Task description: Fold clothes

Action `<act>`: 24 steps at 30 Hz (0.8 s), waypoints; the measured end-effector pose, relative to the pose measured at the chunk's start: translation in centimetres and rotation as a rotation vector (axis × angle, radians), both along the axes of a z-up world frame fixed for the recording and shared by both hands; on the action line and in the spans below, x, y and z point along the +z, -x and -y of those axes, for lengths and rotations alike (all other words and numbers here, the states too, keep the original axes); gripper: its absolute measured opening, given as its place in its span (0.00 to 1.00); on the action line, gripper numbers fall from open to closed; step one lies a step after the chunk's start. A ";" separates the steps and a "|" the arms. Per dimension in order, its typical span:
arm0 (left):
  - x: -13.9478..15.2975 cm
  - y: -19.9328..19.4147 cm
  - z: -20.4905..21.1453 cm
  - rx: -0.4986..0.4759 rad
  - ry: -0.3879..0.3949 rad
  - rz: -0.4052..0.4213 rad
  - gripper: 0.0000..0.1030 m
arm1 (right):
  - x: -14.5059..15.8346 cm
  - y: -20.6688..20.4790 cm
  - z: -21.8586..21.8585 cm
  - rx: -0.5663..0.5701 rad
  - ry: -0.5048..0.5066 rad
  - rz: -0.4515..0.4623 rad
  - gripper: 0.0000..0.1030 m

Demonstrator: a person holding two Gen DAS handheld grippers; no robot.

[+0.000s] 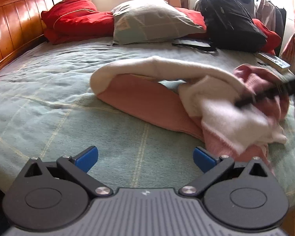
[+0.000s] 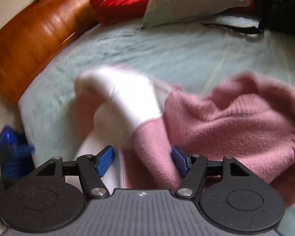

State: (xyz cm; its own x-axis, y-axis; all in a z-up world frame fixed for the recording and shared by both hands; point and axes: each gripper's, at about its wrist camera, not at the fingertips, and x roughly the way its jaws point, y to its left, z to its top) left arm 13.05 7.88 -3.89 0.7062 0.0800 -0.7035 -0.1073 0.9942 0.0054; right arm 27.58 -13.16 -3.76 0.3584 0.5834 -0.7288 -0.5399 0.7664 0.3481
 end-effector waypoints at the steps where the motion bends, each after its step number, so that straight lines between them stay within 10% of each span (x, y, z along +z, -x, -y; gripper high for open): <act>1: 0.1 0.0 0.1 -0.001 0.004 0.001 0.99 | -0.3 1.5 0.1 -0.001 0.002 0.035 0.71; 16: 1.5 -0.9 1.9 -0.113 0.008 0.006 0.99 | 1.5 6.2 3.6 -0.103 -0.057 0.130 0.71; 24: 4.4 -5.5 3.9 -0.338 0.056 -0.001 0.99 | 3.2 7.6 8.2 -0.137 -0.076 0.153 0.68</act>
State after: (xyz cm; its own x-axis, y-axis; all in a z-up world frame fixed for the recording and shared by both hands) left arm 18.56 3.94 0.52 0.6857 -0.1970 -0.7008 0.2282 0.9723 -0.0501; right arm 19.99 -21.31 -0.56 0.5413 0.5730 -0.6154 -0.4835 0.8109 0.3297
